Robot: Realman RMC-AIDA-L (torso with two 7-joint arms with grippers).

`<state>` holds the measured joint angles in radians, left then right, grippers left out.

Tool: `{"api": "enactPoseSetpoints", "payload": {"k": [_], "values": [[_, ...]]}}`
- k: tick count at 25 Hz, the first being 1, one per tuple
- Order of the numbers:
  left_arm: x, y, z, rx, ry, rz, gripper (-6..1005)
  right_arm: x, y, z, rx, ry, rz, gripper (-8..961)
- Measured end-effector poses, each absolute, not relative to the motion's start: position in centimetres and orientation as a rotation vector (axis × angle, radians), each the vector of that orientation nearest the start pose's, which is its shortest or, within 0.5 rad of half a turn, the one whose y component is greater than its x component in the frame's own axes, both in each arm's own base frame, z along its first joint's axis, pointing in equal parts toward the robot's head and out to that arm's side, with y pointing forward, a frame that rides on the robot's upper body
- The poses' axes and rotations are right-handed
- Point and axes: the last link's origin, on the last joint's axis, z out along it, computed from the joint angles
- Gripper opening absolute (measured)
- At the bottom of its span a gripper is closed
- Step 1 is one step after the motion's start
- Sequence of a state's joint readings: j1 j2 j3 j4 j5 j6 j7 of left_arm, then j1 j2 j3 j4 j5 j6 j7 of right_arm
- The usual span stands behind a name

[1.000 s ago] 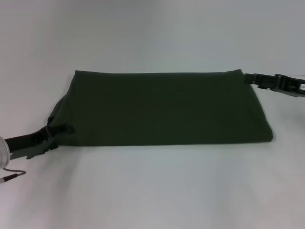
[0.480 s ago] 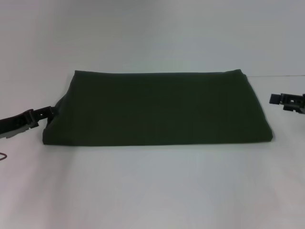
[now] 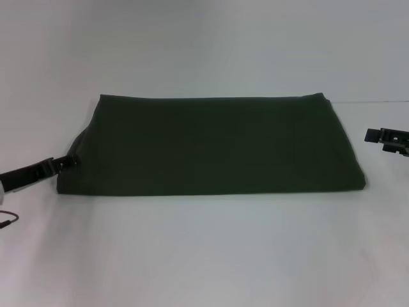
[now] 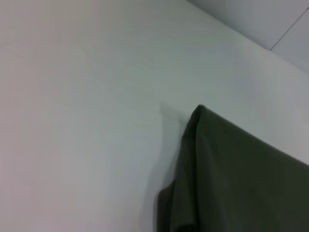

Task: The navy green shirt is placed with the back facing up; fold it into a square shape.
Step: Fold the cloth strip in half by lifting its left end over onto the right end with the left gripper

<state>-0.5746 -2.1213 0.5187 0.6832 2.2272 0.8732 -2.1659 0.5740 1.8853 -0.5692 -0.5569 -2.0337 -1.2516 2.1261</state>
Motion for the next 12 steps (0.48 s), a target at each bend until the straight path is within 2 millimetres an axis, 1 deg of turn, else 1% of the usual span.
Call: {"api": "enactPoseSetpoints", "payload": {"k": [5,12], "values": [[-33.55,39.07,2.02,-1.765,-1.531,-0.528,827,32.06,38.86,8.88,-2.023,1.536,0.715,763],[-33.23,38.74,1.72,-1.8,-1.543,-0.538,827,31.95,39.12,8.88,-2.021,1.526,0.71,763]]}}
